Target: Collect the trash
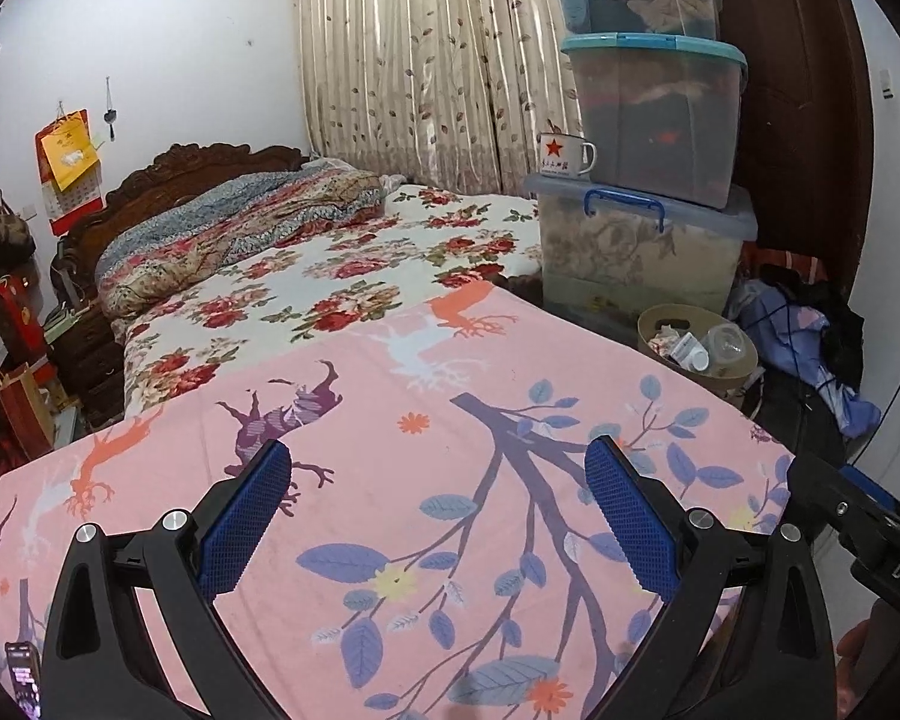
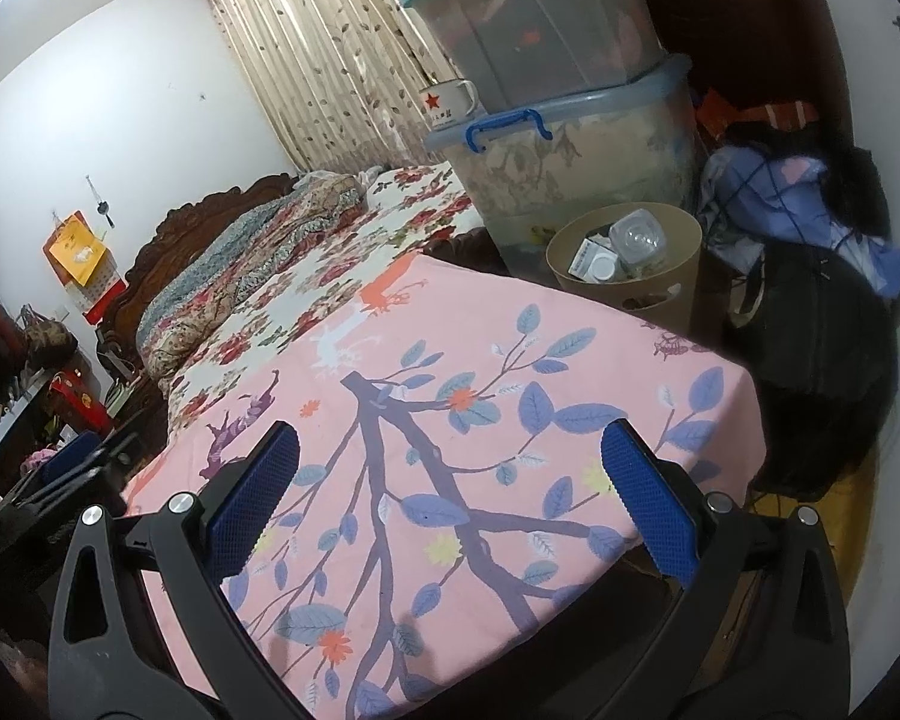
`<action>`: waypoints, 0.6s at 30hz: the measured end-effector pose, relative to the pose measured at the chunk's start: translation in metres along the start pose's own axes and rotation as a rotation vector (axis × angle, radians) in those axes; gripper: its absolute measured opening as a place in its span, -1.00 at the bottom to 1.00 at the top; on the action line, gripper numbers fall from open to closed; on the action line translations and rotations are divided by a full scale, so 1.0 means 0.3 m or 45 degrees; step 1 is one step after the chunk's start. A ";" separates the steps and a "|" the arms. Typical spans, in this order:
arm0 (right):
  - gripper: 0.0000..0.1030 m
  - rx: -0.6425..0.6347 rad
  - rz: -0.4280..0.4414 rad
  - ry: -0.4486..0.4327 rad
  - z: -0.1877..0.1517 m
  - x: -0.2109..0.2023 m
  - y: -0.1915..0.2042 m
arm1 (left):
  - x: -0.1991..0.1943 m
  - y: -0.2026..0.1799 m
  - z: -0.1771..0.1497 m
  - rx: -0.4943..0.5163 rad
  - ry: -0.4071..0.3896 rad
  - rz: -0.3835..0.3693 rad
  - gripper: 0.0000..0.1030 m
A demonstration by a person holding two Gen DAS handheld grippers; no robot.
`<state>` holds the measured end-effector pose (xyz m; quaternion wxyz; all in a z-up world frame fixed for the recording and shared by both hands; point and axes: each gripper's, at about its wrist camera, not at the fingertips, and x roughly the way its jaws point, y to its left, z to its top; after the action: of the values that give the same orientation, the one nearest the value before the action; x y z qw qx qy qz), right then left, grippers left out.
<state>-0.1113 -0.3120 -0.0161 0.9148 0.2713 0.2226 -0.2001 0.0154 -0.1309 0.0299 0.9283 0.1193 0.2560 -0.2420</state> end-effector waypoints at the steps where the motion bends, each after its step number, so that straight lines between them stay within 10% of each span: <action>1: 0.93 -0.003 -0.001 -0.006 0.001 -0.005 0.001 | 0.001 -0.003 -0.001 -0.001 0.003 -0.007 0.84; 18: 0.94 0.015 0.005 -0.013 0.004 -0.009 -0.007 | -0.042 -0.016 0.010 -0.002 -0.038 0.039 0.84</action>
<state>-0.1142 -0.3137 -0.0148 0.9147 0.2761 0.2163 -0.2009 0.0048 -0.1311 0.0385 0.9357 0.1187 0.2404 -0.2294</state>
